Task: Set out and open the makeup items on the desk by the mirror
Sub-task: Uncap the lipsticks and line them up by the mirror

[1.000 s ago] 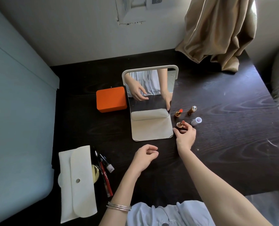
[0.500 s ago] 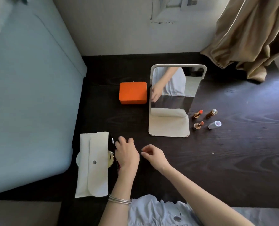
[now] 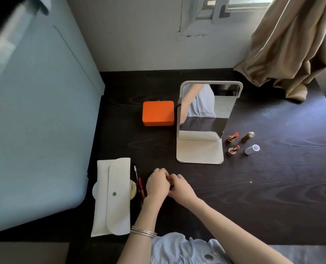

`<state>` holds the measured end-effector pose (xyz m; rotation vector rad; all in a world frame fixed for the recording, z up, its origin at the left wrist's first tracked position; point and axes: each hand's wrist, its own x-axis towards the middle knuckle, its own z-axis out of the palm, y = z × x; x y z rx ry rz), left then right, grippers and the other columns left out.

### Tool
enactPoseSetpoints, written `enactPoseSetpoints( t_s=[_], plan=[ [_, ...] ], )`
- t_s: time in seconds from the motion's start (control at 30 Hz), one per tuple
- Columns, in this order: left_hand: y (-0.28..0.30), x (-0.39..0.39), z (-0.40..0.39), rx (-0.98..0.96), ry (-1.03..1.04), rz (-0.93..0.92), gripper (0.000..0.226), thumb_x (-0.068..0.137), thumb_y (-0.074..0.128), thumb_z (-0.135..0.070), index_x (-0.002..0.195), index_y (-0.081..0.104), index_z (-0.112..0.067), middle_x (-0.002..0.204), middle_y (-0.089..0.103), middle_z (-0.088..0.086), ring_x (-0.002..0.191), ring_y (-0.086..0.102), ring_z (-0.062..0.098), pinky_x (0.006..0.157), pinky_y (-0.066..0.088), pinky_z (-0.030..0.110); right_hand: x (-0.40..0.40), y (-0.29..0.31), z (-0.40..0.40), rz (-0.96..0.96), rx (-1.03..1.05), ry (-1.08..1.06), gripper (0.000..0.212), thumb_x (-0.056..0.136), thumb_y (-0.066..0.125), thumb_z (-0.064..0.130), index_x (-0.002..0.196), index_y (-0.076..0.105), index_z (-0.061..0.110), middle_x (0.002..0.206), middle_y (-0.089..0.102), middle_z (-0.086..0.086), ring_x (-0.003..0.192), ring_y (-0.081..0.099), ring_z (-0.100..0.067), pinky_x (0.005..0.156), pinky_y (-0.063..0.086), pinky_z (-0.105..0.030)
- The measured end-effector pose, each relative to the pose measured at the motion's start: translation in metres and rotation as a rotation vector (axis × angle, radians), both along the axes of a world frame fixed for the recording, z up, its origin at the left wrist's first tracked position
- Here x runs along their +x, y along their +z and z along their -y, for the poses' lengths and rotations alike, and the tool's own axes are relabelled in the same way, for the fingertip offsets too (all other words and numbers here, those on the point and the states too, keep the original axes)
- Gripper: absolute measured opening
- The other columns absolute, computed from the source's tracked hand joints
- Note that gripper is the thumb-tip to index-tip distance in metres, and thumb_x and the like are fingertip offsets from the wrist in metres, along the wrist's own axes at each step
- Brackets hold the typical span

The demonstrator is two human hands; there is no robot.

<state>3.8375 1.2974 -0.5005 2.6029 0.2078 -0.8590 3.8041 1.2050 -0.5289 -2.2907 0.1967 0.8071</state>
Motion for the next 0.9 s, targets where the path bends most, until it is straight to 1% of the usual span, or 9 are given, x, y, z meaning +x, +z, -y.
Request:
enactPoseSetpoints(
  t_s=[0.17,0.23,0.3,0.37,0.4,0.47,0.57,0.7,0.9],
  plan=[
    [0.001,-0.005,-0.002,-0.213,-0.077,-0.011,0.034,0.093,0.046,-0.005,0.123,0.055,-0.019,0.126,0.057,0.000,0.114,0.054,0.015,0.094,0.046,0.027,-0.003,0.004,0.011,0.093,-0.231,0.007,0.032,0.091,0.055,0.036,0.115,0.051,0.015,0.116,0.043,-0.004,0.101,0.054,-0.022,0.069,0.041,-0.030],
    [-0.001,-0.007,-0.005,-0.148,-0.221,0.046,0.041,0.092,0.047,-0.002,0.127,0.053,-0.022,0.132,0.052,-0.001,0.123,0.046,0.018,0.102,0.042,0.032,0.002,0.004,0.020,0.063,-0.259,0.029,0.030,0.092,0.053,0.034,0.112,0.054,0.012,0.117,0.045,-0.005,0.100,0.056,-0.024,0.070,0.042,-0.031],
    [0.000,-0.008,-0.004,0.013,-0.492,0.103,0.046,0.090,0.053,-0.008,0.133,0.048,-0.023,0.137,0.047,-0.001,0.130,0.036,0.023,0.107,0.034,0.038,0.006,0.005,0.030,-0.020,-0.099,-0.026,0.026,0.092,0.054,0.033,0.104,0.057,0.011,0.108,0.057,-0.008,0.092,0.060,-0.023,0.072,0.045,-0.034],
    [0.002,-0.010,0.003,0.078,-0.618,0.146,0.039,0.092,0.054,-0.017,0.130,0.048,-0.018,0.134,0.049,0.002,0.130,0.034,0.025,0.107,0.030,0.039,0.004,0.009,0.040,-0.144,0.237,-0.225,0.016,0.091,0.057,0.029,0.091,0.058,0.013,0.090,0.067,-0.009,0.074,0.062,-0.016,0.069,0.051,-0.031],
    [0.003,-0.012,0.009,0.061,-0.613,0.149,0.033,0.094,0.052,-0.021,0.127,0.049,-0.016,0.132,0.051,0.003,0.127,0.037,0.024,0.105,0.031,0.037,0.001,0.012,0.045,-0.169,0.368,-0.328,0.014,0.091,0.057,0.027,0.086,0.057,0.014,0.084,0.067,-0.009,0.067,0.060,-0.012,0.065,0.051,-0.027],
    [0.006,-0.014,0.018,-0.056,-0.459,0.075,0.027,0.097,0.046,-0.023,0.123,0.047,-0.015,0.125,0.054,0.005,0.117,0.048,0.022,0.098,0.039,0.035,-0.006,0.015,0.048,-0.141,0.503,-0.492,0.017,0.093,0.056,0.027,0.083,0.056,0.014,0.077,0.063,-0.006,0.057,0.051,-0.007,0.056,0.044,-0.021],
    [0.012,-0.019,0.027,-0.235,-0.275,-0.083,0.025,0.100,0.039,-0.024,0.123,0.043,-0.014,0.121,0.055,0.007,0.108,0.056,0.022,0.088,0.046,0.036,-0.013,0.018,0.049,-0.062,0.489,-0.607,0.022,0.093,0.055,0.029,0.077,0.051,0.013,0.065,0.054,0.005,0.053,0.044,-0.005,0.050,0.036,-0.018],
    [0.020,-0.020,0.026,-0.270,-0.246,-0.122,0.027,0.101,0.034,-0.027,0.125,0.040,-0.016,0.119,0.059,0.009,0.103,0.059,0.023,0.087,0.049,0.041,-0.014,0.020,0.044,-0.035,0.530,-0.671,0.029,0.092,0.057,0.028,0.069,0.045,0.015,0.055,0.045,0.008,0.049,0.039,-0.005,0.046,0.031,-0.018],
    [0.028,-0.019,0.031,-0.248,-0.276,-0.128,0.029,0.100,0.034,-0.028,0.124,0.043,-0.016,0.116,0.059,0.010,0.098,0.059,0.024,0.075,0.045,0.034,-0.020,0.021,0.043,-0.111,0.673,-0.800,0.031,0.093,0.053,0.021,0.065,0.043,0.014,0.058,0.042,0.000,0.050,0.038,-0.011,0.045,0.034,-0.022]
  ],
)
